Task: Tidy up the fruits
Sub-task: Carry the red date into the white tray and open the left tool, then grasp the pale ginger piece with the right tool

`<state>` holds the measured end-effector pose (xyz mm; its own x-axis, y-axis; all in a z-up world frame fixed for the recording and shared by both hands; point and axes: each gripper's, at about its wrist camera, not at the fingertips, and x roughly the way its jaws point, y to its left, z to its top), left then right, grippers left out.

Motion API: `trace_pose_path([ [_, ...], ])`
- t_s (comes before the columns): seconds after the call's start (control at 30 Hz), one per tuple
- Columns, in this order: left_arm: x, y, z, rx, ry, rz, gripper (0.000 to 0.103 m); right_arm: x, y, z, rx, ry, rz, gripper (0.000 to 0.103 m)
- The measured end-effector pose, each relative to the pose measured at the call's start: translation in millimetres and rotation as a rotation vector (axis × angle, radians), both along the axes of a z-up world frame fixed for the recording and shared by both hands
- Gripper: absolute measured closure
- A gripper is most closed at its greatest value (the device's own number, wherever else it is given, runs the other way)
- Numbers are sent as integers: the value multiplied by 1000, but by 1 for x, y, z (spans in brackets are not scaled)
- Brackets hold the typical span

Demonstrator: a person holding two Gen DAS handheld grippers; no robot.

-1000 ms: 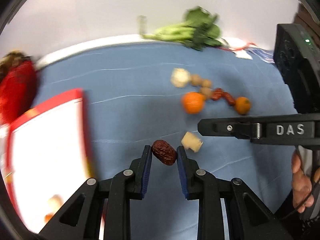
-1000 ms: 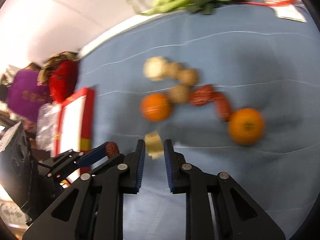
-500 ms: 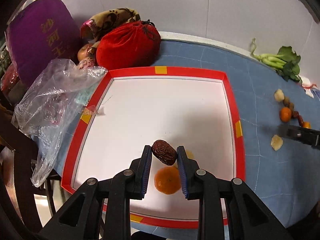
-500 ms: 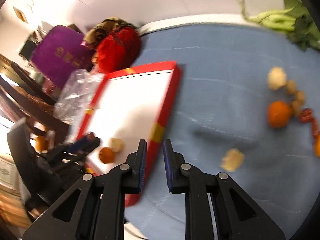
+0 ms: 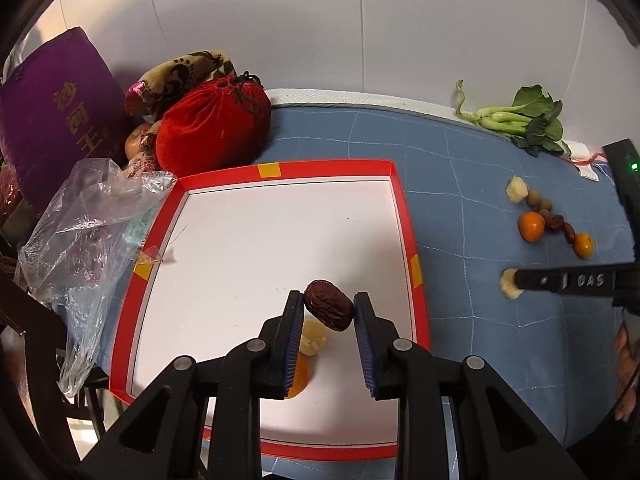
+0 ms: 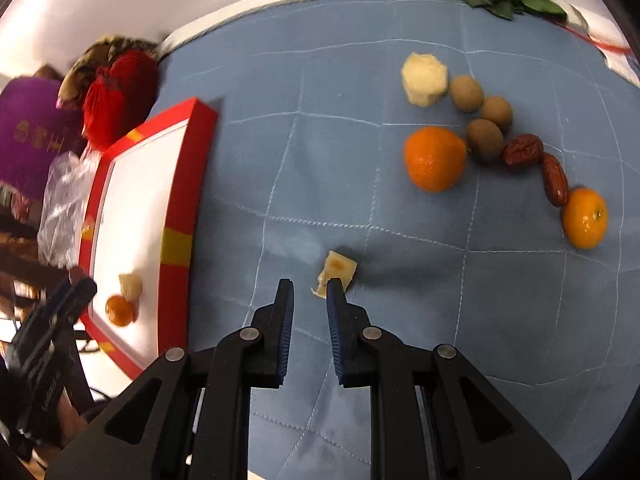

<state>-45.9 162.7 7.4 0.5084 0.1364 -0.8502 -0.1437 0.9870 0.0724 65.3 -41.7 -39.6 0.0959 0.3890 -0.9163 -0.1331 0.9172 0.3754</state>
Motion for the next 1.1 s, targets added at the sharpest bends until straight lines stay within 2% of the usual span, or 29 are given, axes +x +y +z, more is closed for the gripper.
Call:
trace_pose_path([
  [0.07,0,2,0,-4,0,6,77,4,-10,4,5,-7,-30,87],
  [0.27,1,-1,0,4,-1,-14,77,13,-27,-9,30,57,-92,87],
  [0.5,0,-1,0,3,1,-9,76,10,-10,-13,-82,9,-42,69],
  [0.63,-1,2,1,-2,2,-9,76,11,-6,-18,-93,-6,-52,70],
  [0.7,-1,5,1,1,2,-5,76,13,-7,-14,-94,-32,-50,79],
  [0.77,-1,11,1,1,5,10,76,13,-8,-15,-96,-36,-55,82],
  [0.83,-2,16,1,-3,4,25,76,14,-7,-11,-60,-48,-57,84],
  [0.97,-6,23,1,21,-6,46,76,5,5,13,132,-90,2,84],
  [1.1,-8,27,8,-27,-42,45,75,-10,50,26,320,-88,127,84],
])
